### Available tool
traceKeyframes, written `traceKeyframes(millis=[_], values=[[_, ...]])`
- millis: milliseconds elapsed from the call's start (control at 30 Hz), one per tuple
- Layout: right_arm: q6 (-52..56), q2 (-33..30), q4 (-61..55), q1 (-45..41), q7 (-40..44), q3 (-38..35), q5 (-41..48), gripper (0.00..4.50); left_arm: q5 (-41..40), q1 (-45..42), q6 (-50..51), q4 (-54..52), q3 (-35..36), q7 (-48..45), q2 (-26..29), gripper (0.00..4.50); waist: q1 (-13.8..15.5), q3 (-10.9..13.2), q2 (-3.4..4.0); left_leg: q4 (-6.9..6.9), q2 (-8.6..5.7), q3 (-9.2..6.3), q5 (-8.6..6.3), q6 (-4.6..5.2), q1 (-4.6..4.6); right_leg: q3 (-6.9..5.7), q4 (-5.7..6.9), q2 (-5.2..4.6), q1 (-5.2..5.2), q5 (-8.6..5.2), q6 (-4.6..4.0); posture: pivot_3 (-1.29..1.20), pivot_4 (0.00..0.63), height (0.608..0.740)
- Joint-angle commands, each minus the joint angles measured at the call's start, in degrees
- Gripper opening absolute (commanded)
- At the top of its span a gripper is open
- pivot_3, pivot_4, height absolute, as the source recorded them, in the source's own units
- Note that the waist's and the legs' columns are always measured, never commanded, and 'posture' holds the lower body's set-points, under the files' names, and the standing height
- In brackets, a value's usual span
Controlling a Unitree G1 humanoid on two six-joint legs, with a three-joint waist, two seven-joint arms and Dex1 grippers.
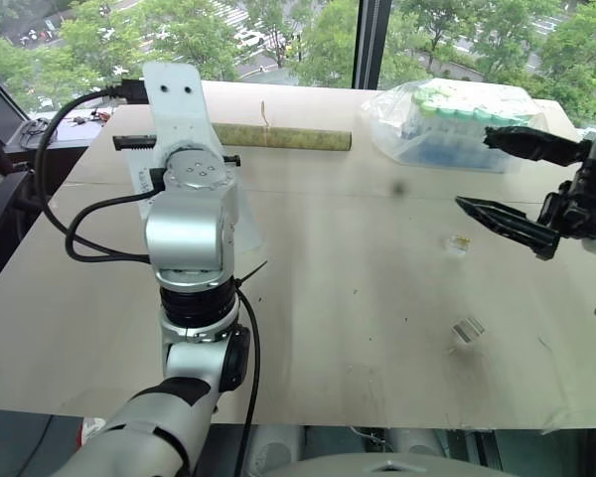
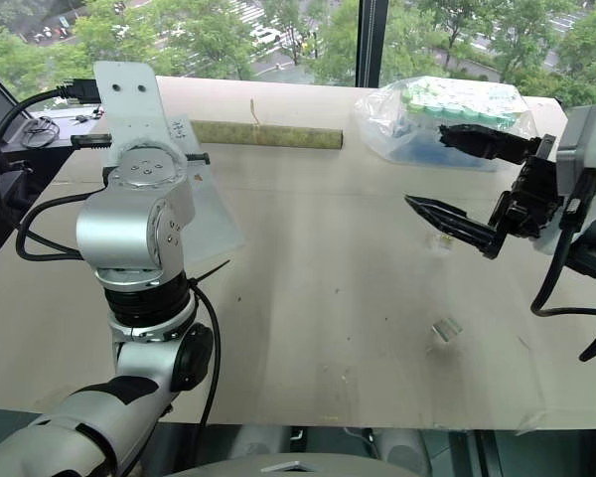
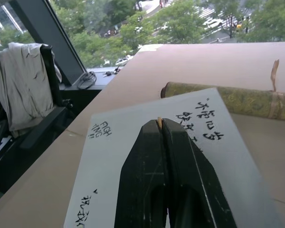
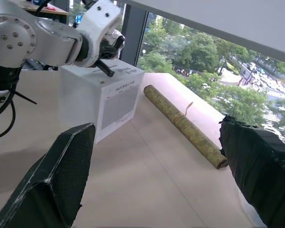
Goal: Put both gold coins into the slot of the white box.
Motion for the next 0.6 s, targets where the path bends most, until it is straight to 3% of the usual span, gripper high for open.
traceKeyframes(millis=[33,600], values=[[-1.96,-2.11,1.39,-1.03,2.26,-2.95,-0.88,4.46,2.09,0.45,1.03,-3.13,-0.13,-0.42,-0.90,0.00,-0.01,0.00,0.00,0.00,0.00,0.00,0.00,0.00,0.00,0.00,-0.01,0.00,0.00,0.00,0.00,0.00,0.150,0.740],[-2.37,-4.10,5.33,-2.05,7.72,-2.72,-2.42,4.46,7.56,1.96,2.62,-4.33,1.93,-0.90,-5.31,0.00,-0.06,0.00,-0.01,0.03,0.00,0.00,0.00,0.00,0.04,0.02,0.07,0.01,0.00,0.00,0.00,0.00,0.150,0.740]])
